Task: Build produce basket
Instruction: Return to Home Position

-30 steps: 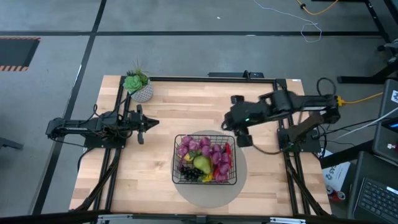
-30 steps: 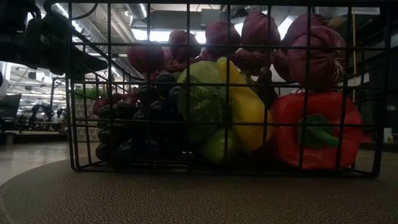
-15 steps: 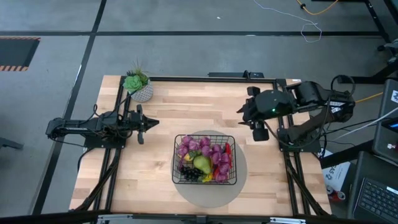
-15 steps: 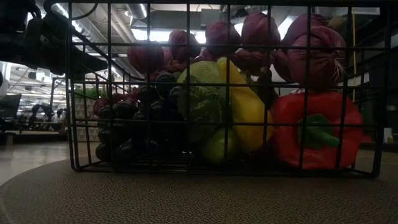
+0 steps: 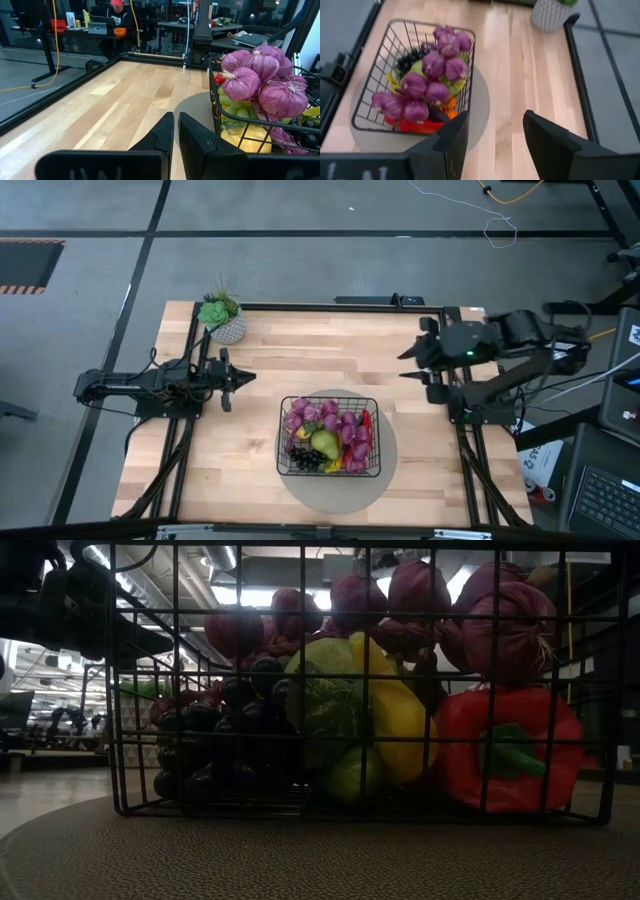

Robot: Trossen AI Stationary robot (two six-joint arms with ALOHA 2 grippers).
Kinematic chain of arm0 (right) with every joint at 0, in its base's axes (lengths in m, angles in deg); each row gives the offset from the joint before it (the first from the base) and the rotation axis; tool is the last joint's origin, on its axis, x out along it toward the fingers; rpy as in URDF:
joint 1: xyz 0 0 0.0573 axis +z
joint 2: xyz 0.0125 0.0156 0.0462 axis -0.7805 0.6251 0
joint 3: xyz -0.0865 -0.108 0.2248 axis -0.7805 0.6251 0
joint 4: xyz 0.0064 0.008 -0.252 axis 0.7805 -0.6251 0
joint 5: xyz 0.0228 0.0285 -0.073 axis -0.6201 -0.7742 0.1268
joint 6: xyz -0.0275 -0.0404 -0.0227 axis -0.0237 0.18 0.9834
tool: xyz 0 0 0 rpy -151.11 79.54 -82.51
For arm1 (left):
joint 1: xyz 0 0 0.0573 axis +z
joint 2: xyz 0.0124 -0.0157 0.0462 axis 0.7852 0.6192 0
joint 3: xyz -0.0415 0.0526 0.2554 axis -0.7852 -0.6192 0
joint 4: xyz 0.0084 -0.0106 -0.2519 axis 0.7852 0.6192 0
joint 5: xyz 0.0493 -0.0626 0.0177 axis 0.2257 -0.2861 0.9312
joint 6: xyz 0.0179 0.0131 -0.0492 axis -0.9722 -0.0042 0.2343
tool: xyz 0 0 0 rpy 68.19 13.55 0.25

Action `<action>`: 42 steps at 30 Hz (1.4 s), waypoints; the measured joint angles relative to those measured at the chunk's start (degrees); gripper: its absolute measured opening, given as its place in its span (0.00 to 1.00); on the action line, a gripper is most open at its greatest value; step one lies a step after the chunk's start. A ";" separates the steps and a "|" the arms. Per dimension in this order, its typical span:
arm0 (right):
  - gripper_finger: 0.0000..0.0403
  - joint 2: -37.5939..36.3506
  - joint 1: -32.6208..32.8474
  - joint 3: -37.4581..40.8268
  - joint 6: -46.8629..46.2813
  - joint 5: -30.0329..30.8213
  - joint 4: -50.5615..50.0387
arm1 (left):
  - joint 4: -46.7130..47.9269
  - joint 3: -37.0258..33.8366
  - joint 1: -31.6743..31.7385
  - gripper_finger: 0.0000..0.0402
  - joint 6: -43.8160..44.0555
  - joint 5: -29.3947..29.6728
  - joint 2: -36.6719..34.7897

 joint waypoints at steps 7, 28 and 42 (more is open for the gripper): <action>0.47 -19.61 0.04 27.63 -2.63 0.01 22.58 | 0.00 0.01 0.00 0.05 0.00 0.00 0.00; 0.47 -42.26 -0.09 76.21 -0.30 0.02 71.59 | -0.01 -0.01 0.00 0.05 0.00 0.00 0.00; 0.47 -52.94 -0.14 83.35 -0.01 -0.39 72.23 | 0.00 -0.01 0.00 0.05 0.00 0.00 0.00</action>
